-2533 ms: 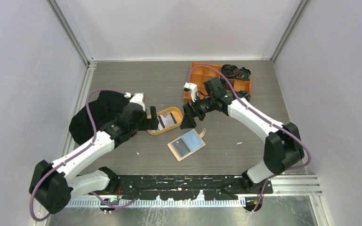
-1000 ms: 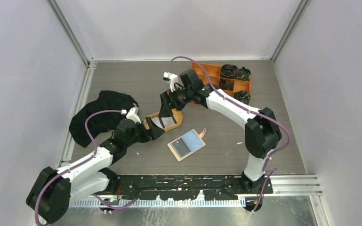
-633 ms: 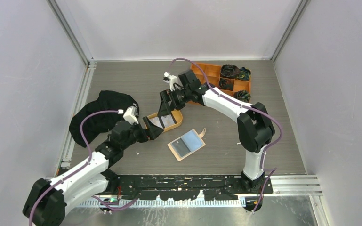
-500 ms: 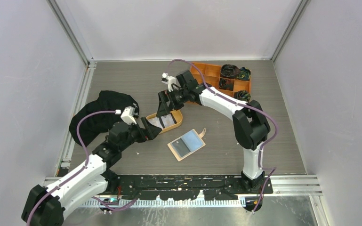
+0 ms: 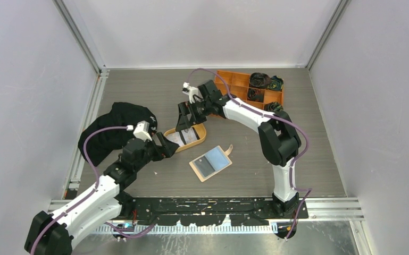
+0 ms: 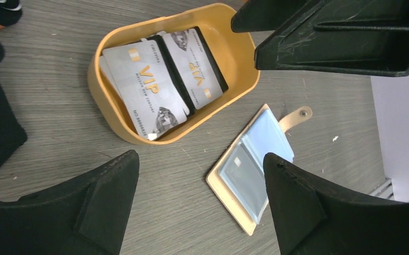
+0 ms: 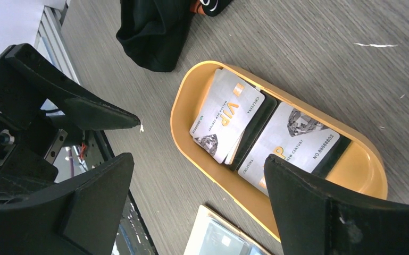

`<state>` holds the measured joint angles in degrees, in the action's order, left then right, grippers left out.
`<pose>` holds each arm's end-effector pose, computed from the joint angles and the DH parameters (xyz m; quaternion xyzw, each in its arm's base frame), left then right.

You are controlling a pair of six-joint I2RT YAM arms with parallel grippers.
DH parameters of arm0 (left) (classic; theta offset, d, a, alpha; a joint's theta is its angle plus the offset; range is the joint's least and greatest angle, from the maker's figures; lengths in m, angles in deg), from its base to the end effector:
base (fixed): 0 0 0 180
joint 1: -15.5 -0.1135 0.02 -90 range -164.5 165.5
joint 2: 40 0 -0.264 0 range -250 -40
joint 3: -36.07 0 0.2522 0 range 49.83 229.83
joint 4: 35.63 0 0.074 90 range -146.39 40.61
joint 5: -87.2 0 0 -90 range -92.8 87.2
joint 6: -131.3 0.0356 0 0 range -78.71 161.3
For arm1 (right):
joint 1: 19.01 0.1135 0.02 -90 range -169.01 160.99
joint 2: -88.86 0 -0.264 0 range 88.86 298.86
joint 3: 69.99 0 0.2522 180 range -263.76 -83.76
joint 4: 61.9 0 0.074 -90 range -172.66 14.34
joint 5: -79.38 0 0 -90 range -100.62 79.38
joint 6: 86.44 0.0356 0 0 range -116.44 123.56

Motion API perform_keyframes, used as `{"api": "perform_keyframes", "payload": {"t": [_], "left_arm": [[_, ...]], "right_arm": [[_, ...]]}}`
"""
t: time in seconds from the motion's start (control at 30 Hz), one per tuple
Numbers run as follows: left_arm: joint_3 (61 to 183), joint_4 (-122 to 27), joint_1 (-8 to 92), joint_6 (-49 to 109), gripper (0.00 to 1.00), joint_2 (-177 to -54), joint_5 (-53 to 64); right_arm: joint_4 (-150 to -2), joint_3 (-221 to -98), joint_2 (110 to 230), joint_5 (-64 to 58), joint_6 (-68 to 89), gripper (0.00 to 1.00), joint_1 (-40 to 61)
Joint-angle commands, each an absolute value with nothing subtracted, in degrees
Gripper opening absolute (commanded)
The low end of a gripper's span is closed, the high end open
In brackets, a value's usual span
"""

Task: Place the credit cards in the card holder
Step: Pick up the credit card from the storage box.

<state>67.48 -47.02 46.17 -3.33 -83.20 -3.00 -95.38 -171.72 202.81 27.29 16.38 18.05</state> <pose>0.1507 -0.0893 0.1995 -0.1024 0.8284 -0.3352 0.4369 0.3419 0.2856 0.2283 -0.3037 0.8307 0.4232 0.1965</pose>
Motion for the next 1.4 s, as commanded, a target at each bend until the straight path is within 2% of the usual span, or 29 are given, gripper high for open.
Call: {"api": "perform_keyframes", "payload": {"t": [0.0,0.13,0.23,0.37,0.63,0.97,1.13,1.37], "left_arm": [[66.3,-44.2,45.5,-3.9,0.85,-82.2,-7.7],[67.1,-43.0,44.8,-4.7,0.82,-85.4,-9.3],[68.8,-44.7,44.5,-5.6,0.75,-89.1,-11.1],[68.8,-46.1,44.0,-7.5,0.74,-90.8,-13.7],[70.0,-43.0,43.5,-8.1,0.66,-97.0,-13.2],[71.9,-40.2,43.0,-7.7,0.42,-103.9,-11.2],[71.9,-38.9,43.0,-7.8,0.29,-105.3,-9.9],[71.5,-37.2,43.0,-9.2,0.18,-106.1,-7.8]], "right_arm": [[-91.9,-173.3,203.5,27.5,20.5,0.96,18.8],[-91.9,-173.9,205.3,25.7,23.5,0.84,19.8],[-93.4,-174.5,206.7,23.7,24.4,0.74,20.7],[-94.8,-174.2,207.4,19.6,25.4,0.64,21.0],[-95.6,-175.7,210.5,14.7,28.0,0.64,22.1],[-96.7,-178.6,213.8,14.2,28.7,0.63,22.0],[-96.4,-179.6,216.1,19.1,29.9,0.59,21.9],[-91.6,-177.9,215.9,27.3,33.9,0.52,22.1]]}}
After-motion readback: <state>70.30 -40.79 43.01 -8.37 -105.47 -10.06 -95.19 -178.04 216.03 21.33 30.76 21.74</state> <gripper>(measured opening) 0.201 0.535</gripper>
